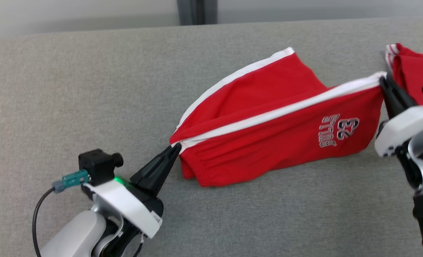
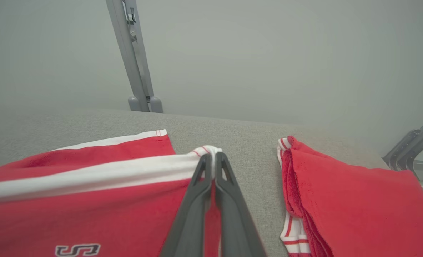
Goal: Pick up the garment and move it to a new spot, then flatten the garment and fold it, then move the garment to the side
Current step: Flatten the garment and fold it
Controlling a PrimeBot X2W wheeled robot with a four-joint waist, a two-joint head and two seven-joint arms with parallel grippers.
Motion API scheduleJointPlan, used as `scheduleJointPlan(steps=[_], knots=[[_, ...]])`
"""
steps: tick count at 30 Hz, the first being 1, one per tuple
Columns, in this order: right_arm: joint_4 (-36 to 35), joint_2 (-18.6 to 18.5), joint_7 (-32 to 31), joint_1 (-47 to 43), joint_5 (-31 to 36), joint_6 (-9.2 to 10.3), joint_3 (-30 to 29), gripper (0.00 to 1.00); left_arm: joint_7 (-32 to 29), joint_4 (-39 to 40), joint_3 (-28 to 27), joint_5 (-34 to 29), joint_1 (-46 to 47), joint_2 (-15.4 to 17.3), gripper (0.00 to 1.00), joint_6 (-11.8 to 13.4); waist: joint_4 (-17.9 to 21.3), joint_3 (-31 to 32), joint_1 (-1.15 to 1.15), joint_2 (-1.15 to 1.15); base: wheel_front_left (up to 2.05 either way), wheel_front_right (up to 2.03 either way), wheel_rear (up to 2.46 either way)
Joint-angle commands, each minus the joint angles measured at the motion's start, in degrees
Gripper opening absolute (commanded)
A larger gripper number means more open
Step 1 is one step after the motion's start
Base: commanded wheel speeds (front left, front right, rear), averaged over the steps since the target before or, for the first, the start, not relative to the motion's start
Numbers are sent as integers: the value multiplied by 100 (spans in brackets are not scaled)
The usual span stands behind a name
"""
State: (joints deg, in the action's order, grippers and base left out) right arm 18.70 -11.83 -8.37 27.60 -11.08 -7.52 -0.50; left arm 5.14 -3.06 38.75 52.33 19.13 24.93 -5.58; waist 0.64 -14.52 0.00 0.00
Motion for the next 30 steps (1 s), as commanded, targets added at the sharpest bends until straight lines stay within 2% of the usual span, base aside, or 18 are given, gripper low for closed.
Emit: scheduleJointPlan(steps=[1, 10, 11, 13, 22, 30], knots=[[194, -100, 96, 250, 66, 6, -3, 0, 30, -93, -48, 66, 153, -57, 0, -38, -189, -194, 0, 0, 0, 0, 0], [1785, -196, 504, 1862, 424, 5, 493, 0, -7, -764, -172, 621, 808, -602, 0, -130, -677, -669, 0, 0, 0, 0, 0], [1785, -196, 504, 1862, 424, 5, 493, 0, -7, -764, -172, 621, 808, -602, 0, -130, -677, -669, 0, 0, 0, 0, 0], [2277, -190, 597, 2274, 568, 5, 643, 0, -22, -881, -171, 725, 953, -691, 0, -156, -788, -787, 0, 0, 0, 0, 0], [3551, -68, 845, 3252, 919, 5, 742, 0, 162, -1196, 47, 570, 1439, -760, 0, -191, -962, -1129, 0, 0, 0, 0, 0], [4267, 30, 1138, 3724, 1109, 5, 721, 0, 328, -1426, 305, 536, 1737, -814, 0, -192, -973, -1289, 0, 0, 0, 0, 0]])
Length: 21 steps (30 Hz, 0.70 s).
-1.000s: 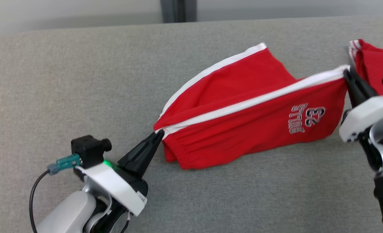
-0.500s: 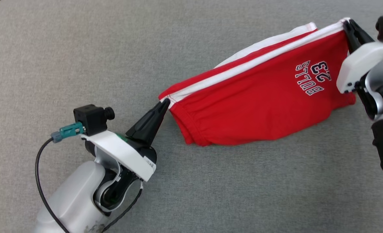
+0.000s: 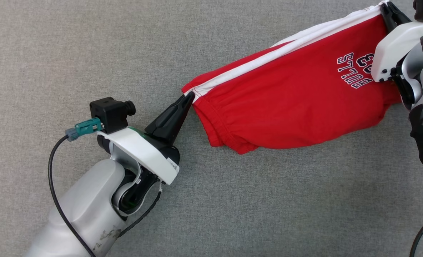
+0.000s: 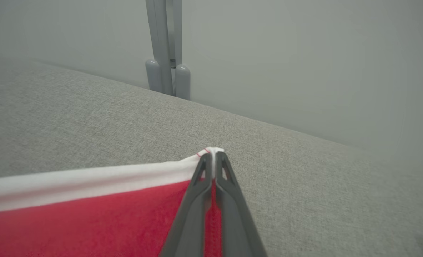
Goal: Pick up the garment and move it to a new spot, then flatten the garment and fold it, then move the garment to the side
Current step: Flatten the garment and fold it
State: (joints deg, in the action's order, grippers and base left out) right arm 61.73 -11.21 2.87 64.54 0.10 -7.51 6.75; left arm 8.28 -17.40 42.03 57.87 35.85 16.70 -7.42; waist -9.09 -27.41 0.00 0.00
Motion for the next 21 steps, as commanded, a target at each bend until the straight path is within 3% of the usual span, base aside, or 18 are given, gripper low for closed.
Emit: scheduleJointPlan(steps=[1, 3, 4, 5, 6, 7, 8, 14, 18, 21], knots=[[49, -12, 57, 76, 19, 4, -3, 0, 39, -30, 12, -4, 99, 9, 0, -7, 0, -12, 0, 0, 0, 0, 0], [210, 17, 133, 153, 86, 4, 16, 2, 94, -106, 67, 1, 162, 19, 3, -7, 2, -33, 0, 0, 0, 0, 0], [280, 29, 178, 192, 106, 4, 16, 21, 102, -165, 96, 11, 187, 16, 18, -7, 1, -41, 0, 0, 0, 0, 0], [338, 37, 240, 223, 136, 4, 6, 48, 118, -227, 114, 9, 214, 14, 40, -8, 2, -44, 0, 0, 0, 0, 0], [388, 48, 314, 246, 167, 4, -2, 100, 132, -288, 132, 8, 250, 1, 59, -8, 6, -42, 0, 0, 0, 0, 0], [443, 60, 389, 260, 184, 4, -19, 100, 134, -354, 148, 22, 270, -12, 91, -8, 14, -36, 0, 0, 0, 0, 0], [487, 76, 490, 264, 225, 4, -33, 100, 146, -408, 170, 24, 285, -18, 100, -8, 25, -22, 0, 0, 0, 0, 0], [517, 204, 1080, 74, 328, 4, -192, 100, 366, -767, 233, -202, 224, 34, 100, 69, 150, 262, 0, 0, 0, 0, 0], [243, 421, 1225, -309, 224, 4, -262, 100, 609, -732, 111, -539, -78, 125, 100, 392, 280, 615, 0, 0, 0, 0, 0], [-346, 562, 1241, -788, 34, 4, -264, 100, 687, -498, -104, -823, -474, 190, 100, 723, 364, 894, 0, 0, 0, 0, 0]])
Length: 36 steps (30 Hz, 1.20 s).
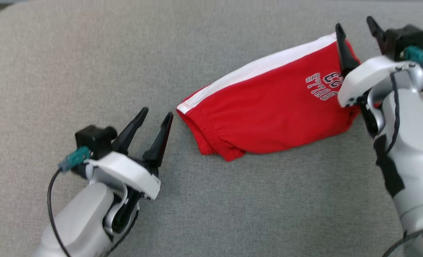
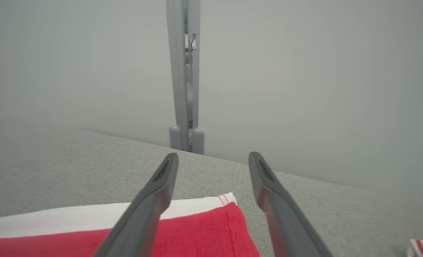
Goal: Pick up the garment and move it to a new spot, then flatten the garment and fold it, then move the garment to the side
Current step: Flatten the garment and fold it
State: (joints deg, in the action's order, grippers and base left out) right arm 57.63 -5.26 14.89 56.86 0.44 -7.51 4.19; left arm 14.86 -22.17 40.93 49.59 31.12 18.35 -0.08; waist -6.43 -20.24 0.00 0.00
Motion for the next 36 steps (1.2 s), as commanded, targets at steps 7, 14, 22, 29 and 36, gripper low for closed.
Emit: scheduleJointPlan(steps=[7, 14, 22, 29, 36], knots=[[-1159, 101, 38, -1458, -758, 4, 201, 100, 35, 1275, -1046, -1032, -1353, -35, 100, 716, 172, 786, 0, 0, 0, 0, 0], [-1644, 9, 40, -2515, -1655, 3, 238, 100, 37, 2265, -1588, -2176, -2621, -190, 100, 970, 159, 1228, 0, 0, 0, 0, 0], [-1630, -215, -83, -3069, -2512, 3, 88, 100, 36, 2580, -1871, -2824, -3321, -397, 100, 989, 78, 1420, 0, 0, 0, 0, 0], [-1312, -487, -358, -3110, -2715, 3, -157, 100, 38, 2595, -1849, -3137, -3426, -553, 100, 828, -139, 1422, 0, 0, 0, 0, 0], [-527, -611, -575, -2704, -2541, 3, -457, 100, 38, 2574, -1882, -3311, -3328, -651, 100, 616, -402, 1264, 0, 0, 0, 0, 0]])
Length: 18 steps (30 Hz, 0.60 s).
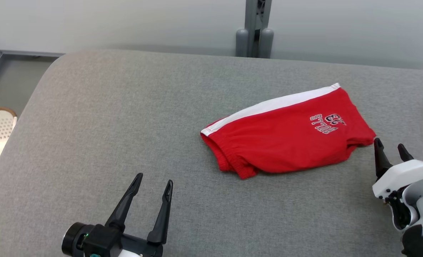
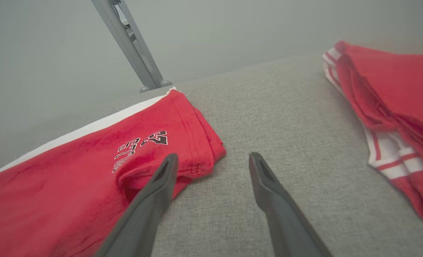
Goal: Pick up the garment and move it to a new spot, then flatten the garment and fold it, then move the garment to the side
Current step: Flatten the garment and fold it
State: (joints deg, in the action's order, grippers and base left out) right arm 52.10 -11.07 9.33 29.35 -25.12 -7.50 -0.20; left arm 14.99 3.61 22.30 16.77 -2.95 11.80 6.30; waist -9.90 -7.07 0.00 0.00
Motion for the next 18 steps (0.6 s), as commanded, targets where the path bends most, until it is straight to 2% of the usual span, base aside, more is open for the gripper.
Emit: scheduleJointPlan(steps=[1, 13, 18], knots=[[133, -28, -20, 127, 50, 2, -36, 100, 24, -10, -27, -48, 92, -8, 100, -51, -89, -87, 0, 0, 0, 0, 0], [1586, -179, 255, 1131, 682, 2, -287, 100, 24, -158, -50, -234, 330, -122, 100, -448, -425, -436, 0, 0, 0, 0, 0], [1882, -257, 277, 1324, 812, 2, -397, 100, 25, -184, -71, -271, 396, -156, 100, -544, -516, -526, 0, 0, 0, 0, 0]])
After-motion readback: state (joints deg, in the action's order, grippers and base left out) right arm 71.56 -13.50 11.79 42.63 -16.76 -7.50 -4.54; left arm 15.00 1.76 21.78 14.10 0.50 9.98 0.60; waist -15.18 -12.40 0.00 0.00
